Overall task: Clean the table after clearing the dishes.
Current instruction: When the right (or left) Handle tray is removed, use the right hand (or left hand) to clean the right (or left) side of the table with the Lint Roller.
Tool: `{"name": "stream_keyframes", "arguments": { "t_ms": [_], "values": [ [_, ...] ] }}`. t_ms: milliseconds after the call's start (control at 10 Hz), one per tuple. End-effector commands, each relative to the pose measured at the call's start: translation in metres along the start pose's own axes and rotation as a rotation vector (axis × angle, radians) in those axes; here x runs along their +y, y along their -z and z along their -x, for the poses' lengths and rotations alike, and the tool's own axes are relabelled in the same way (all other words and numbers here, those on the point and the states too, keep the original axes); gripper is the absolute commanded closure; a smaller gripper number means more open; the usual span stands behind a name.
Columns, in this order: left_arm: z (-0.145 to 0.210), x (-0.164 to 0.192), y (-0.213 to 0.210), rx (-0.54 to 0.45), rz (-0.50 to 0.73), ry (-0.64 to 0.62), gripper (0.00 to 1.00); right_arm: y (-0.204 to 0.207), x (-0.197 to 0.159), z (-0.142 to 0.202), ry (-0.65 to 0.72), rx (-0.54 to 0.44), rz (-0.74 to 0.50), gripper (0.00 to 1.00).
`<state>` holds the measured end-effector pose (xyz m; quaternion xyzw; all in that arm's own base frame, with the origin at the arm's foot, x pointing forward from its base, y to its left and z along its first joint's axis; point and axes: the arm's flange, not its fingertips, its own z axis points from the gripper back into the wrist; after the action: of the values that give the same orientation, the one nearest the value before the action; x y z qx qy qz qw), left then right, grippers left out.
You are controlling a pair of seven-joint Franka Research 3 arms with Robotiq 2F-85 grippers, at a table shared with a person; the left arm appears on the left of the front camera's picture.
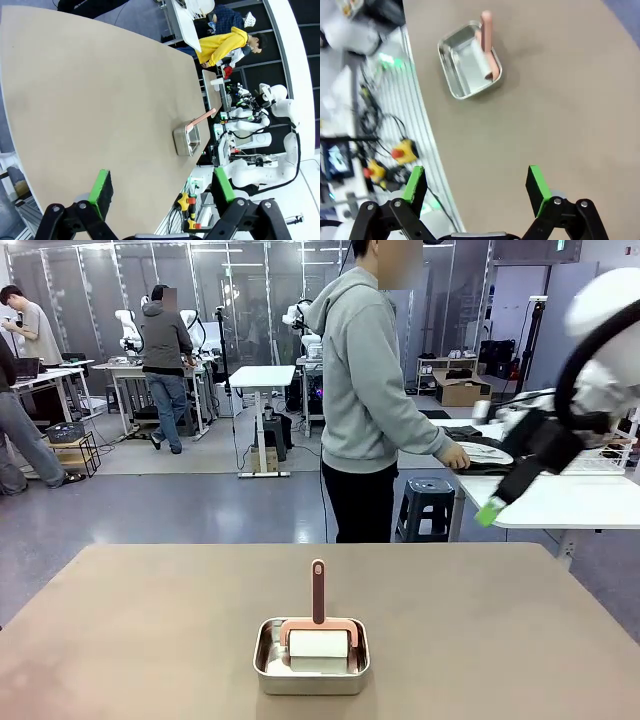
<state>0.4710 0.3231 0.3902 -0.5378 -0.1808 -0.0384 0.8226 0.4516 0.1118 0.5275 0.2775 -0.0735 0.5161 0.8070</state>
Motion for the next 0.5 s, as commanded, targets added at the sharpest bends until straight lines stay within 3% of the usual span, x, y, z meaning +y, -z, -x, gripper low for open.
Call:
{"name": "stream_keyframes", "arguments": {
  "t_ms": [0, 400],
  "values": [
    [0.004, -0.003, -0.001, 0.009, -0.012, 0.018, 0.0, 0.044, 0.0, -0.021, -0.146, 0.097, 0.127, 0.0],
    [0.004, -0.003, -0.001, 0.009, -0.012, 0.018, 0.0, 0.096, 0.001, -0.041, -0.196, 0.237, 0.197, 0.0]
  ]
}}
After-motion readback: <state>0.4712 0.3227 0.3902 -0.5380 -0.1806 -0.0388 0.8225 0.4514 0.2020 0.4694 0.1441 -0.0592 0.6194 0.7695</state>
